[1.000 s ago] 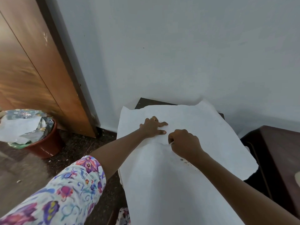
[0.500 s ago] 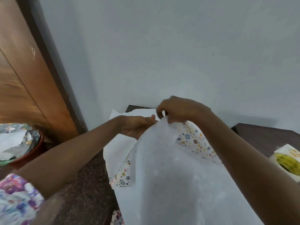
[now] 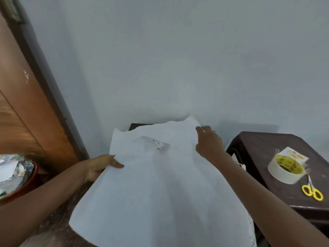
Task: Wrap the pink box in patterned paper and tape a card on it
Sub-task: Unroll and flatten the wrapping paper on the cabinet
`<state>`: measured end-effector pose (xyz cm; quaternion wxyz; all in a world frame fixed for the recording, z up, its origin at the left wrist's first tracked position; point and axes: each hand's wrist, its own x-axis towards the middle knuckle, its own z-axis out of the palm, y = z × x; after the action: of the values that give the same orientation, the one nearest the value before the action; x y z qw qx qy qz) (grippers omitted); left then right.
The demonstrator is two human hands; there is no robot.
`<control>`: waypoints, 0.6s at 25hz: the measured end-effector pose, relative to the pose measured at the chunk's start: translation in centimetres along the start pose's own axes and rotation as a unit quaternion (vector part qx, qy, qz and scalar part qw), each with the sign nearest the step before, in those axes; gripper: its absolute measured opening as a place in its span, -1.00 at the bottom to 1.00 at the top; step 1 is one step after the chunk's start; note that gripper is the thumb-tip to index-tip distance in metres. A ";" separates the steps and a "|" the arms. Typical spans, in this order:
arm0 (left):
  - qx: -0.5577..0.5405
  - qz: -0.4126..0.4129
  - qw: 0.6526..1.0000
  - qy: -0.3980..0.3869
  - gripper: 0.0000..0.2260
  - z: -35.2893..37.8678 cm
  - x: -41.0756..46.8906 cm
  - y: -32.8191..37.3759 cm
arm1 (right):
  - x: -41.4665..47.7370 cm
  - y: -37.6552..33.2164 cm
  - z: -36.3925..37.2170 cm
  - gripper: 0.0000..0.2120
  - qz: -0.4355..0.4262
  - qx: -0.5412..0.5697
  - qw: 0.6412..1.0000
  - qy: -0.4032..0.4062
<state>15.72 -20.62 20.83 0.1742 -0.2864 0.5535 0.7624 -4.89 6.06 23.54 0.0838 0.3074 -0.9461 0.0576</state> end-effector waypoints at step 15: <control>-0.179 0.026 0.973 0.141 -0.62 -3.8 -2.0 -5.4 | -3.9 13.8 3.8 -0.48 0.365 0.550 0.750 -0.045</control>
<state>21.34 -22.34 17.22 0.0201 -0.4028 0.4341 0.8056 -10.44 18.77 18.24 -0.1698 -0.0658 -0.7939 0.5801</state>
